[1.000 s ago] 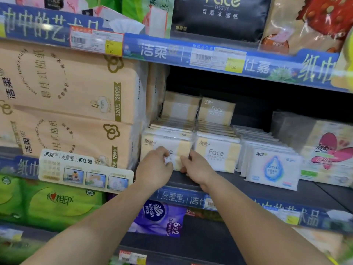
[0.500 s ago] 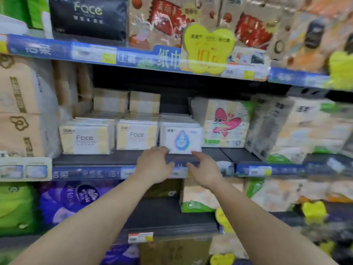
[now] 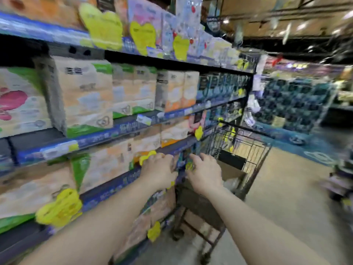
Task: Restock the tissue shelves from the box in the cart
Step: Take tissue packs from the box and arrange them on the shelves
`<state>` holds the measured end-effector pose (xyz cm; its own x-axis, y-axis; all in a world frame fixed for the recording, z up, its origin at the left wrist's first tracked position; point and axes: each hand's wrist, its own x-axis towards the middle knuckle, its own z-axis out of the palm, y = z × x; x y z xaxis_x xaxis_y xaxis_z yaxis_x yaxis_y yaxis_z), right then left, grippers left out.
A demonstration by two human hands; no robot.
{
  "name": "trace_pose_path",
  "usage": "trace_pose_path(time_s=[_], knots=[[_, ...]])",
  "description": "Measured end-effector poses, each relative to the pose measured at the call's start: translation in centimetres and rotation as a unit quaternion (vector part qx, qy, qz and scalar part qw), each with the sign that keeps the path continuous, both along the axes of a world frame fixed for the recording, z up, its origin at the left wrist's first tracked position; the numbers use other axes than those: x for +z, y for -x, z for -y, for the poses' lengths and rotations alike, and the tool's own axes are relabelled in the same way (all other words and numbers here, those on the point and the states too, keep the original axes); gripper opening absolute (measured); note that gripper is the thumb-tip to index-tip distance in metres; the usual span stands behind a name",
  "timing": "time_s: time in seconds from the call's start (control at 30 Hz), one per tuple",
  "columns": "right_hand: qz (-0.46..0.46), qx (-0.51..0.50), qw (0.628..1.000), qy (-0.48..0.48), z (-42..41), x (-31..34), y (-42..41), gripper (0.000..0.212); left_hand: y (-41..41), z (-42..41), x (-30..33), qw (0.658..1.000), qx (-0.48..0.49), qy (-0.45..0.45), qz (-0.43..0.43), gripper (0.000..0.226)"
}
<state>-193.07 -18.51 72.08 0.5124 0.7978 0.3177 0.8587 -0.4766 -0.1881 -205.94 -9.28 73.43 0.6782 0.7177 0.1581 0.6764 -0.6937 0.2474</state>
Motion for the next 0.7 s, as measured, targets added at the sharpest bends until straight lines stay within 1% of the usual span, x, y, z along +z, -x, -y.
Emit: trace_pose_path(time_s=[0.07,0.17,0.27,0.4,0.53,0.7], knots=[[-0.012,-0.042,0.999,0.005,1.9,-0.9,-3.9,0.054,-4.7,0.7,-0.6,0.999,-0.04,0.006,0.001,0.053],[-0.041,-0.093,0.995,-0.001,3.5,-2.5,-9.3,0.054,-11.1,0.8,-2.1,0.996,-0.091,0.02,-0.01,0.061],[-0.058,-0.137,0.989,0.01,3.0,-4.1,-14.7,0.058,-17.5,-0.2,-4.0,0.991,-0.13,0.027,-0.019,0.064],[-0.067,-0.17,0.983,0.027,-0.3,-5.8,-22.5,0.058,-26.4,-4.1,-6.5,0.986,-0.159,0.048,-0.011,0.064],[-0.096,-0.191,0.976,0.039,-5.0,-6.5,-29.7,0.06,-34.5,-9.2,-7.7,0.982,-0.174,0.062,-0.02,0.062],[-0.121,-0.195,0.971,0.067,-9.9,-7.8,-36.8,0.06,-41.4,-14.3,-9.3,0.978,-0.192,0.081,-0.035,0.062]])
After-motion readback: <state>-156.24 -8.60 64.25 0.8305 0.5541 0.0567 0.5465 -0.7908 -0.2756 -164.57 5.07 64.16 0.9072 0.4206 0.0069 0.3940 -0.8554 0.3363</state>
